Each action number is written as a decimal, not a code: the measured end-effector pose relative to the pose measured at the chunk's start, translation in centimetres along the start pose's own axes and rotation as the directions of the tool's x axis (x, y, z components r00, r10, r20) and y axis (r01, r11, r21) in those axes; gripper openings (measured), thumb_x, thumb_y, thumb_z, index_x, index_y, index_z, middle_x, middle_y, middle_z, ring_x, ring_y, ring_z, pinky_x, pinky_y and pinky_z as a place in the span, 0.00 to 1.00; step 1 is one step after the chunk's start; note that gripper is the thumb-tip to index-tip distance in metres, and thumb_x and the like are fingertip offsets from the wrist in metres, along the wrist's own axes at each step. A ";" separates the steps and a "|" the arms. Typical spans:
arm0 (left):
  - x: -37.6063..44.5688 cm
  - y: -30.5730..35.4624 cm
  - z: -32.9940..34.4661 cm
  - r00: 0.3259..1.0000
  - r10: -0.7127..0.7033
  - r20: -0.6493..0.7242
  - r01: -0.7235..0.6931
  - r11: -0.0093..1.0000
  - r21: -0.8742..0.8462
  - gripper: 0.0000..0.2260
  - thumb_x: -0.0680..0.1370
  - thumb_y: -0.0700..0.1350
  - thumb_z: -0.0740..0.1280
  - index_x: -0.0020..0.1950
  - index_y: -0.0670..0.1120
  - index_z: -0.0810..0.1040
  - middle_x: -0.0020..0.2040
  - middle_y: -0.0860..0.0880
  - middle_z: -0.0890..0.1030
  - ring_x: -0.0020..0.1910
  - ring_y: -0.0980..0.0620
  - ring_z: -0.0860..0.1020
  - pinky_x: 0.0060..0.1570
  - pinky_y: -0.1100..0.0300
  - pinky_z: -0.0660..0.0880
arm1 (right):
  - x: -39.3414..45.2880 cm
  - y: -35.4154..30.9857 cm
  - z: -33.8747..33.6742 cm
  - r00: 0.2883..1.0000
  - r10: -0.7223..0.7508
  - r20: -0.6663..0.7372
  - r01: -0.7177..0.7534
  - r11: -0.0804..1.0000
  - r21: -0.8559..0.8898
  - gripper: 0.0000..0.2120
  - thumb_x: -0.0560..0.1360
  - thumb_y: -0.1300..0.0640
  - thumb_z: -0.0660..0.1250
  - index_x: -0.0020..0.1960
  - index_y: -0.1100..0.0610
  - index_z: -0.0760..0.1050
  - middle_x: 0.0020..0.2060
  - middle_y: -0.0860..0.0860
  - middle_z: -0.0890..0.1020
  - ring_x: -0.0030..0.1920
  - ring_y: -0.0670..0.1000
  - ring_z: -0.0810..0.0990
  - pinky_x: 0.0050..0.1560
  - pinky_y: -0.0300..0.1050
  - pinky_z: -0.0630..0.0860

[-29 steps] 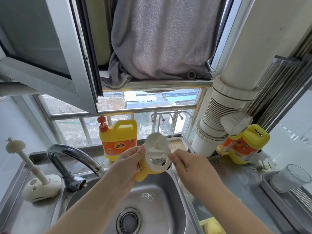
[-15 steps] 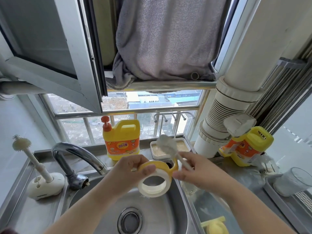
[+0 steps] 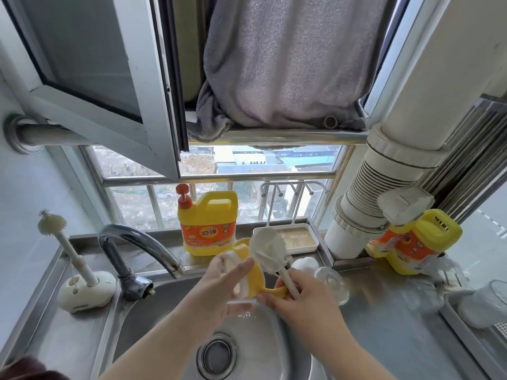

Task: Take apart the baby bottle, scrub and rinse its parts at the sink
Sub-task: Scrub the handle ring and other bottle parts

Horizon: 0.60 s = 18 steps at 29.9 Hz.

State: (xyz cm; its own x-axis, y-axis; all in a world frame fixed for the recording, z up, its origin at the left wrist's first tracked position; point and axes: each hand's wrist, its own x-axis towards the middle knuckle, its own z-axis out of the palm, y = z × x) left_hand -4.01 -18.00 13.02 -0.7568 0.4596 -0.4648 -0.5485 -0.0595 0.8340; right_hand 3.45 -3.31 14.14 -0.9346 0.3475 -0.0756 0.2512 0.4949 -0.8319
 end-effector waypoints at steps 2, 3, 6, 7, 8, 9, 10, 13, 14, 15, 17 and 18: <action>0.1 0.3 0.3 0.998 0.058 -0.020 -0.059 0.998 -0.023 0.29 0.63 0.50 0.75 0.63 0.51 0.71 0.55 0.41 0.81 0.50 0.42 0.82 0.47 0.44 0.80 | -0.4 -0.1 0.0 0.999 -0.027 0.045 0.027 1.000 0.007 0.14 0.64 0.48 0.77 0.35 0.54 0.74 0.24 0.44 0.73 0.26 0.41 0.68 0.30 0.32 0.65; 0.1 0.5 0.1 0.996 0.090 -0.029 -0.090 0.996 -0.025 0.27 0.65 0.46 0.74 0.62 0.51 0.71 0.55 0.40 0.80 0.49 0.41 0.82 0.46 0.44 0.80 | -0.4 -0.1 -0.1 0.997 -0.029 0.075 0.028 1.000 0.012 0.12 0.66 0.47 0.75 0.37 0.53 0.75 0.25 0.44 0.74 0.27 0.41 0.68 0.31 0.32 0.66; -0.1 1.2 -0.8 0.985 0.173 0.012 -0.174 0.984 0.030 0.24 0.68 0.41 0.76 0.60 0.56 0.73 0.53 0.35 0.79 0.47 0.36 0.82 0.47 0.42 0.79 | 0.0 0.1 -1.6 0.991 0.027 0.133 -0.040 0.995 0.095 0.07 0.74 0.47 0.66 0.43 0.50 0.75 0.25 0.44 0.71 0.26 0.42 0.68 0.30 0.35 0.66; -0.2 1.3 -1.1 0.980 0.195 0.044 -0.197 0.979 0.052 0.25 0.65 0.42 0.77 0.58 0.57 0.74 0.54 0.35 0.78 0.47 0.36 0.81 0.47 0.42 0.79 | 0.3 0.3 -2.3 0.991 0.045 0.127 -0.059 0.992 0.115 0.08 0.77 0.47 0.62 0.46 0.50 0.74 0.24 0.45 0.71 0.26 0.43 0.67 0.29 0.36 0.65; -0.4 1.5 -1.5 0.976 0.207 0.074 -0.211 0.976 0.048 0.25 0.63 0.42 0.76 0.57 0.57 0.76 0.54 0.35 0.77 0.47 0.37 0.81 0.47 0.43 0.79 | 0.7 0.4 -3.1 0.992 0.045 0.116 -0.057 0.994 0.098 0.08 0.79 0.48 0.59 0.47 0.52 0.73 0.25 0.46 0.72 0.25 0.43 0.67 0.29 0.36 0.65; -0.5 1.6 -1.7 0.973 0.210 0.098 -0.213 0.977 0.029 0.24 0.62 0.42 0.76 0.55 0.57 0.77 0.55 0.36 0.77 0.47 0.36 0.80 0.46 0.44 0.79 | 0.9 0.6 -3.9 0.994 0.030 0.110 -0.033 0.999 0.027 0.08 0.79 0.49 0.58 0.47 0.52 0.73 0.26 0.47 0.73 0.26 0.42 0.68 0.29 0.35 0.65; -0.4 1.7 -2.0 0.971 0.208 0.118 -0.211 0.977 0.008 0.24 0.61 0.42 0.76 0.55 0.57 0.77 0.55 0.36 0.76 0.48 0.35 0.80 0.45 0.45 0.79 | 1.1 0.7 -4.5 0.993 0.000 0.118 0.008 0.998 -0.066 0.08 0.79 0.49 0.59 0.47 0.50 0.74 0.27 0.47 0.75 0.26 0.41 0.69 0.31 0.34 0.66; -0.5 1.9 -2.0 0.959 0.208 0.190 -0.211 0.977 -0.005 0.26 0.58 0.45 0.76 0.56 0.55 0.78 0.51 0.38 0.79 0.46 0.37 0.81 0.42 0.48 0.79 | 1.4 0.3 -5.0 0.974 -0.121 0.193 0.166 0.956 -0.241 0.07 0.77 0.47 0.62 0.46 0.45 0.78 0.29 0.43 0.77 0.30 0.38 0.72 0.36 0.35 0.68; -0.6 1.9 -1.7 0.955 0.204 0.214 -0.211 0.977 0.014 0.26 0.58 0.46 0.75 0.55 0.55 0.78 0.49 0.41 0.81 0.44 0.40 0.81 0.42 0.49 0.79 | 1.4 -0.2 -4.8 0.963 -0.166 0.212 0.224 0.931 -0.287 0.07 0.77 0.47 0.62 0.47 0.45 0.78 0.30 0.41 0.76 0.32 0.38 0.72 0.37 0.37 0.68; -0.7 1.9 -1.4 0.952 0.196 0.234 -0.212 0.976 0.043 0.25 0.58 0.48 0.75 0.55 0.55 0.78 0.49 0.42 0.82 0.44 0.41 0.81 0.43 0.50 0.79 | 1.5 -0.9 -4.5 0.949 -0.215 0.229 0.288 0.888 -0.360 0.08 0.78 0.46 0.60 0.50 0.44 0.78 0.31 0.38 0.75 0.34 0.38 0.72 0.39 0.39 0.68; -0.9 2.0 -0.8 0.948 0.197 0.250 -0.222 0.972 0.078 0.25 0.59 0.50 0.75 0.55 0.56 0.78 0.49 0.42 0.83 0.47 0.38 0.81 0.46 0.48 0.79 | 2.1 -1.7 -4.1 0.915 -0.324 0.240 0.403 0.733 -0.547 0.12 0.79 0.43 0.55 0.55 0.43 0.76 0.37 0.39 0.76 0.40 0.40 0.73 0.41 0.42 0.68; -0.9 2.2 -0.8 0.946 0.208 0.247 -0.236 0.968 0.088 0.25 0.59 0.51 0.75 0.55 0.56 0.78 0.49 0.42 0.83 0.47 0.37 0.81 0.48 0.46 0.79 | 2.5 -1.9 -3.9 0.898 -0.371 0.235 0.432 0.647 -0.628 0.14 0.80 0.42 0.53 0.56 0.44 0.74 0.41 0.41 0.77 0.43 0.43 0.75 0.41 0.43 0.69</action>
State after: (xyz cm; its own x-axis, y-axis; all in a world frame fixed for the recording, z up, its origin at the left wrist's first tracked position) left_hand -4.77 -19.21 15.01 -0.7422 0.6417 -0.1930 -0.3213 -0.0881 0.9429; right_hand 1.65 -0.26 17.66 -0.9920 -0.0588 0.1116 -0.0829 0.9706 -0.2258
